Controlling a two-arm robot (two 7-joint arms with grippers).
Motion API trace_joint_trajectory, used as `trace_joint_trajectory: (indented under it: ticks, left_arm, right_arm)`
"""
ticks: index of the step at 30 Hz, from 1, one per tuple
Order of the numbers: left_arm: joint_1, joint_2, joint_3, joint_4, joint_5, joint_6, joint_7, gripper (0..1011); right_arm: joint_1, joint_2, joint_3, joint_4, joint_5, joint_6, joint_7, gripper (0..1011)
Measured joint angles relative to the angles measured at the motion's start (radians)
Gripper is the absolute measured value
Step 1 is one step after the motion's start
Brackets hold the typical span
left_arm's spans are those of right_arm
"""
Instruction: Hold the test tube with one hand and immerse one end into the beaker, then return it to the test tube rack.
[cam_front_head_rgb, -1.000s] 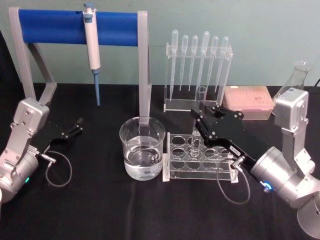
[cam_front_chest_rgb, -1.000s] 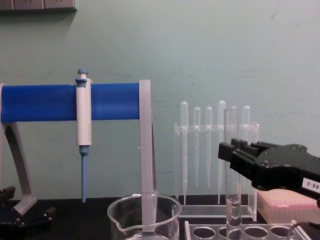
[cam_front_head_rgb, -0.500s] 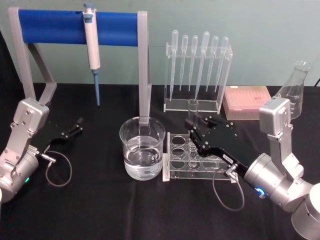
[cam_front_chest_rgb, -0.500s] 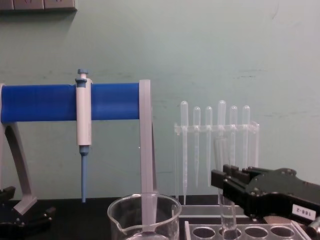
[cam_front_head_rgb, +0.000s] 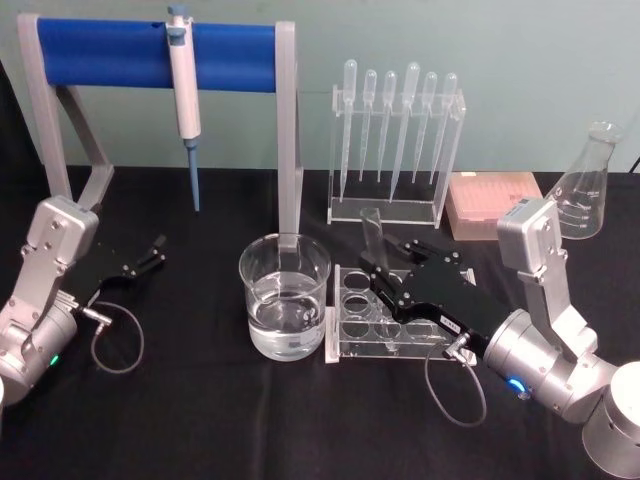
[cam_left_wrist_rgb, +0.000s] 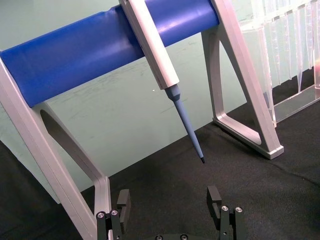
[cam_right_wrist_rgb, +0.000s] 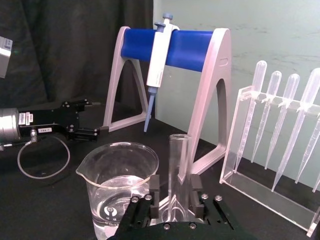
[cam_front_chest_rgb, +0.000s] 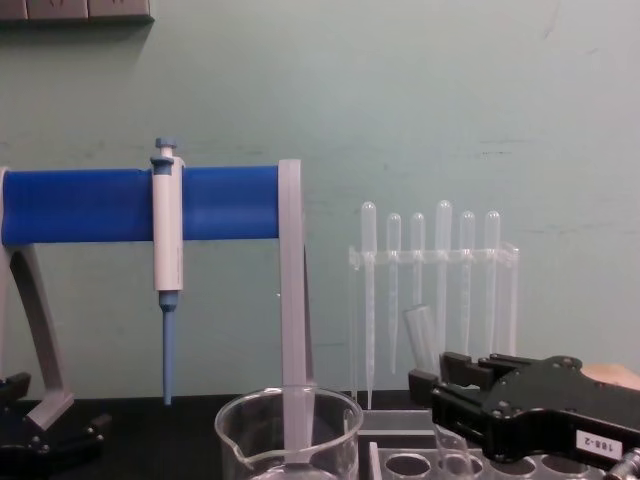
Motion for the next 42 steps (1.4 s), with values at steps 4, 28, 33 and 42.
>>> trace_joint_trajectory:
  ticks: [4,28,33,42]
  left_arm:
    - [0.000,0.000,0.000,0.000,0.000,0.000,0.000,1000]
    - [0.000,0.000,0.000,0.000,0.000,0.000,0.000,1000]
    - [0.000,0.000,0.000,0.000,0.000,0.000,0.000,1000]
    - [0.000,0.000,0.000,0.000,0.000,0.000,0.000,1000]
  right_arm:
    - [-0.012,0.000,0.006,-0.006,0.001,0.000,-0.007,483]
    - [-0.245,-0.064,0.237,-0.047,-0.078,-0.137,-0.299,1002]
    - [-0.200,-0.120,0.256,0.044,-0.155,-0.174,-0.395,1002]
    - [-0.160,-0.145,0.250,0.150,-0.194,-0.165,-0.383,1003]
